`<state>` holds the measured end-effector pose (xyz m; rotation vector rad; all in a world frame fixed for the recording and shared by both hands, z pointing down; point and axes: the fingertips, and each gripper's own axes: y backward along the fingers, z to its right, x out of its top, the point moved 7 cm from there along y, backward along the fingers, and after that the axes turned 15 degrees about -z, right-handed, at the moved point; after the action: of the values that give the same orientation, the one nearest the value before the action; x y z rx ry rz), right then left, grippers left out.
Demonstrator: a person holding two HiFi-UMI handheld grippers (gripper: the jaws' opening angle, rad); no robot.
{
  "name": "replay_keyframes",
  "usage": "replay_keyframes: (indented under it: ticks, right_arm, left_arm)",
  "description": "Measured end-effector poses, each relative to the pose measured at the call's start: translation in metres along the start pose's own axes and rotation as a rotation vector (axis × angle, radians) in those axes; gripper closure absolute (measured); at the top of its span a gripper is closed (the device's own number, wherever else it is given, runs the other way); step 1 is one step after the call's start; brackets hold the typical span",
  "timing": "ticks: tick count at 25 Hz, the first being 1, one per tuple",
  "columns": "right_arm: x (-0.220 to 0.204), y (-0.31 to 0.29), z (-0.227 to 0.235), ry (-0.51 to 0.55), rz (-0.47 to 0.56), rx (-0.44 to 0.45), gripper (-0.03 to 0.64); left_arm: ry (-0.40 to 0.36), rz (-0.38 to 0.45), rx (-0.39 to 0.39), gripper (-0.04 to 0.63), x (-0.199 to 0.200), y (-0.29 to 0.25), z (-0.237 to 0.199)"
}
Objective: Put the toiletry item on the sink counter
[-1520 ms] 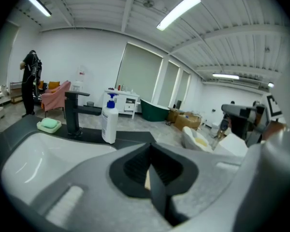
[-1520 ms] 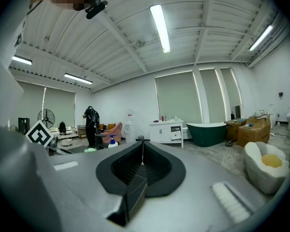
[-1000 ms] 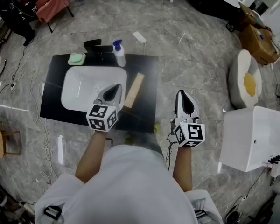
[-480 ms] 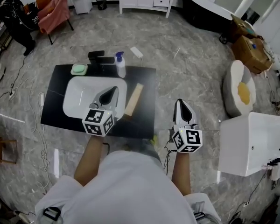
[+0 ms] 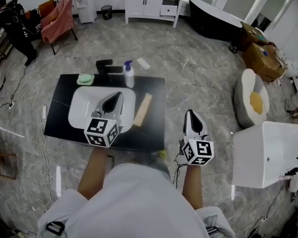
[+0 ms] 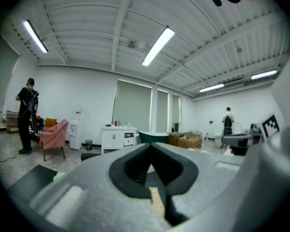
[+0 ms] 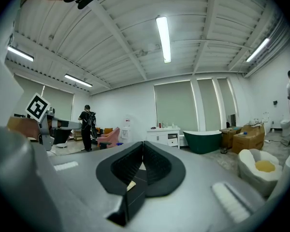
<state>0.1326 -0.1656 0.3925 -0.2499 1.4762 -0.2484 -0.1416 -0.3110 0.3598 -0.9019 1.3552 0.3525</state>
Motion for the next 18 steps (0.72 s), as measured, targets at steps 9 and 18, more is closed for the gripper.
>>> replay_keyframes:
  ticks: [9,18]
  right_arm:
    - [0.005,0.007,-0.010,-0.002,0.017,-0.021,0.613]
    - [0.004,0.014,-0.013,-0.001,0.024,-0.044,0.612]
  left_arm:
    - [-0.005,0.034,-0.002,0.597,0.007,0.017,-0.007]
    - [-0.010,0.040,-0.031,0.597,0.007,0.020,-0.006]
